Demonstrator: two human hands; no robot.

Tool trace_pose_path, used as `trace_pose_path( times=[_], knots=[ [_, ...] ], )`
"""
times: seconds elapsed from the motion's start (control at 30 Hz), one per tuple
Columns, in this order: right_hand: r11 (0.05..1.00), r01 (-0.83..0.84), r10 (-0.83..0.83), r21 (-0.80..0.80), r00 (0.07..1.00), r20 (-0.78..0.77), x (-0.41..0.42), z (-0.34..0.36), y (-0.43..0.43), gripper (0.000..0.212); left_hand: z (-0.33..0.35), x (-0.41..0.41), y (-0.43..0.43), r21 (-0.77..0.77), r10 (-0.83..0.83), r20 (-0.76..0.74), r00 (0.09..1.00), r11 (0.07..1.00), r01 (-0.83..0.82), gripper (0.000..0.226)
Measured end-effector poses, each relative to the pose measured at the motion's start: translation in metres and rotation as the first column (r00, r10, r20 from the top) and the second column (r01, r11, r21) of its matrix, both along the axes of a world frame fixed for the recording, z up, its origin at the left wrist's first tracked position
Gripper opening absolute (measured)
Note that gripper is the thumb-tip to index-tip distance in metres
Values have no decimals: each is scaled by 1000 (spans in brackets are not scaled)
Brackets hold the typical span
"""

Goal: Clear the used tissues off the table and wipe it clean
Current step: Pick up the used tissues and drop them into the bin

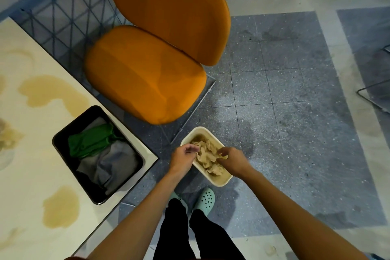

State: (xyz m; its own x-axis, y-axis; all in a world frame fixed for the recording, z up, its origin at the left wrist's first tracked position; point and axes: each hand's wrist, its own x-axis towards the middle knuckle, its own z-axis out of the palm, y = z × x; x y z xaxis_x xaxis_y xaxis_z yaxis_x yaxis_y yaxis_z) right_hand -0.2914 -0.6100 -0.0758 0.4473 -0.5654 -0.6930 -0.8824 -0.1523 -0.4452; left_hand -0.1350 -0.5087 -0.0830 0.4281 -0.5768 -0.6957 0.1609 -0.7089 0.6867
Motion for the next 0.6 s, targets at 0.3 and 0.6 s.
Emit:
trace_pose_path(
  times=[0.3,0.6],
  knots=[
    [998,-19,30,-67,985,172,14,45,13,15,52,-2,15,-152,-18,143,990,987,40,17],
    [973,-124,192,-194,902,387,43,105,46,13,104,2,74,-275,212,213,954,950,-150,24]
  ],
)
